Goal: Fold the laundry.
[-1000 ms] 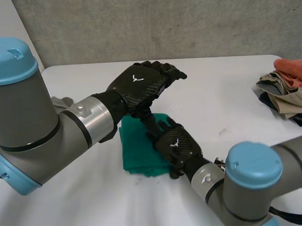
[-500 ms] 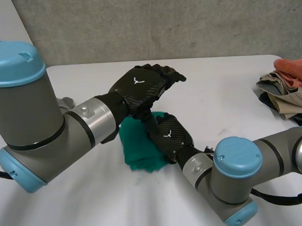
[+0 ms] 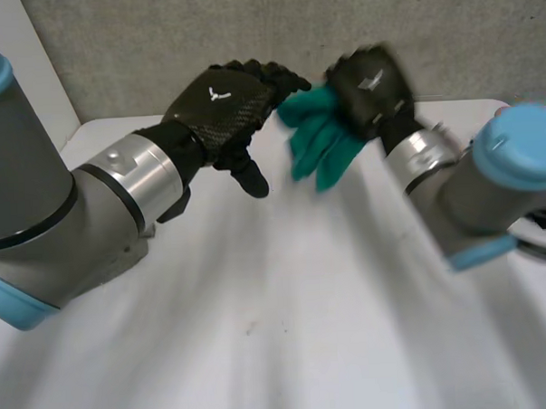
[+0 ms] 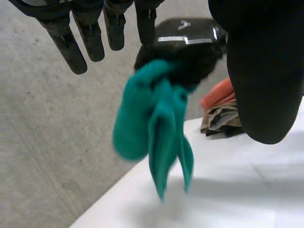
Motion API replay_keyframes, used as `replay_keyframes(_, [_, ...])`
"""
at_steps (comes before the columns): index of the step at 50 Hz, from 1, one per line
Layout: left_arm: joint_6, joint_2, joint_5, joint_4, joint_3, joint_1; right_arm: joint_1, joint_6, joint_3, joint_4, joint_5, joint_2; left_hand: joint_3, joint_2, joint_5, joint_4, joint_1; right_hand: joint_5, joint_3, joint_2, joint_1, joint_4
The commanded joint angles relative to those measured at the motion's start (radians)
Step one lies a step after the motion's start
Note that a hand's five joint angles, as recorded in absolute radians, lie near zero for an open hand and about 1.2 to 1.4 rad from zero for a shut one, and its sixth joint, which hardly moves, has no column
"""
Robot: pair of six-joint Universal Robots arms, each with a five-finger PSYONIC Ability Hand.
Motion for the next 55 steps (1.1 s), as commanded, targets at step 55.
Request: replay_keyframes(55, [-0.016, -0.001, -0.002, 0.057, -0.012, -0.124, -1.070, 0.341, 0.049, 0.068, -0.644, -0.005, 0.013, 0.019, 0.003, 0.023, 0.035, -0.932, -0.990, -0.978, -0.860, -1.024])
